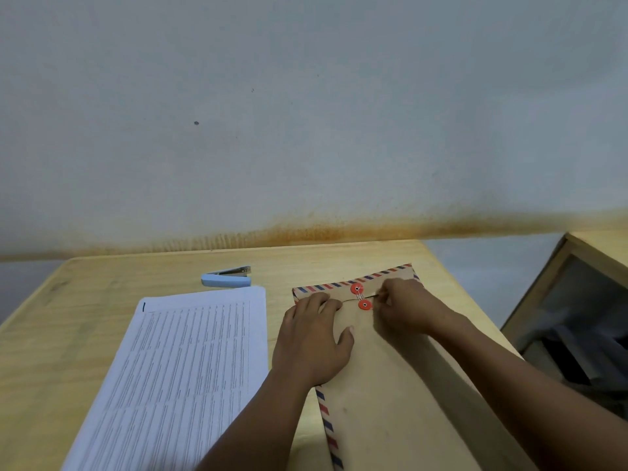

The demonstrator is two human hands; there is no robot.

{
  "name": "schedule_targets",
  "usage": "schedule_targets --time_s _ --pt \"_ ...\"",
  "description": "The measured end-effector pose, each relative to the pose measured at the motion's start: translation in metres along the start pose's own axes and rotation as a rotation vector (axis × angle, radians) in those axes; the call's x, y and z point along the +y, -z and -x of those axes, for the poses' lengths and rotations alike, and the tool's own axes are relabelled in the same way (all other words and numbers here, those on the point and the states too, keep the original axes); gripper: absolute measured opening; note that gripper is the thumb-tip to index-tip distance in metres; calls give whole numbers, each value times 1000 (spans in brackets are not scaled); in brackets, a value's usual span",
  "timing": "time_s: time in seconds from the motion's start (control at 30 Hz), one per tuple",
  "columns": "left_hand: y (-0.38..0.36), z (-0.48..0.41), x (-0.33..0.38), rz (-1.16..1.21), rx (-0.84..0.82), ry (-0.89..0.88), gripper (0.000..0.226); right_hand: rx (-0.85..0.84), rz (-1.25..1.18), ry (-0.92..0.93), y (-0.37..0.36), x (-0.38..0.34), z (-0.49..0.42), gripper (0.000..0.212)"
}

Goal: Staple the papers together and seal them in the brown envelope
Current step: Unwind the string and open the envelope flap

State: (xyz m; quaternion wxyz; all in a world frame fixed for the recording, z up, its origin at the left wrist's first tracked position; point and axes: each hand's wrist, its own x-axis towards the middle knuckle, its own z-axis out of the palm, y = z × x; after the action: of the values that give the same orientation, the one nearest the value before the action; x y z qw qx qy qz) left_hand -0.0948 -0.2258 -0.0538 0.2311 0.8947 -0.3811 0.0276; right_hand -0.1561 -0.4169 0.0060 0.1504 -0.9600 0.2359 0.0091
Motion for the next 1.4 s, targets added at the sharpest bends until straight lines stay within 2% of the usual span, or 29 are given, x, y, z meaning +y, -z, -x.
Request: schedule_targets --time_s 0.1,0.17,0.27,0.33,0.43,0.53,0.6,0.67,0.73,0.83,0.93,1.07,1.13,1.27,1.4 --pt "1 0 0 2 -6 6 57 -71 179 0 6 -14 11 21" --pt "1 1 0 1 -4 0 57 -84 139 84 10 -27 14 13" --pt "1 1 -1 -21 4 -16 58 20 -117 236 17 -47 7 14" --pt "1 1 -1 -31 19 -21 57 99 -240 229 18 -56 -7 17" --pt "0 0 -1 -33 15 -19 59 161 -500 119 14 -59 -34 21" --pt "1 0 -1 -20 7 -14 57 88 -939 -14 18 -51 -48 21" --pt "1 -1 -1 -15 0 -10 58 79 -1037 -81 20 -40 -49 19" --pt "1 -2 -1 -22 -8 -7 59 173 -853 -84 20 -23 -49 20" --pt "0 -2 -2 -24 -11 -3 58 189 -600 -28 21 -10 -43 17" --pt "1 -1 -1 -13 -6 2 57 16 -222 39 17 -2 -29 12" --pt "2 -1 0 -9 -8 3 56 -86 72 50 13 -10 -12 21" --pt "2 0 0 -7 -20 6 57 -163 149 120 16 -29 3 21" --pt "2 0 0 -10 -14 -2 56 -170 68 190 17 -39 1 16" --pt "2 0 1 -27 7 -21 57 -27 -130 221 14 -58 -30 18" --pt "3 0 0 -12 12 -15 57 159 -119 130 13 -51 -70 14"
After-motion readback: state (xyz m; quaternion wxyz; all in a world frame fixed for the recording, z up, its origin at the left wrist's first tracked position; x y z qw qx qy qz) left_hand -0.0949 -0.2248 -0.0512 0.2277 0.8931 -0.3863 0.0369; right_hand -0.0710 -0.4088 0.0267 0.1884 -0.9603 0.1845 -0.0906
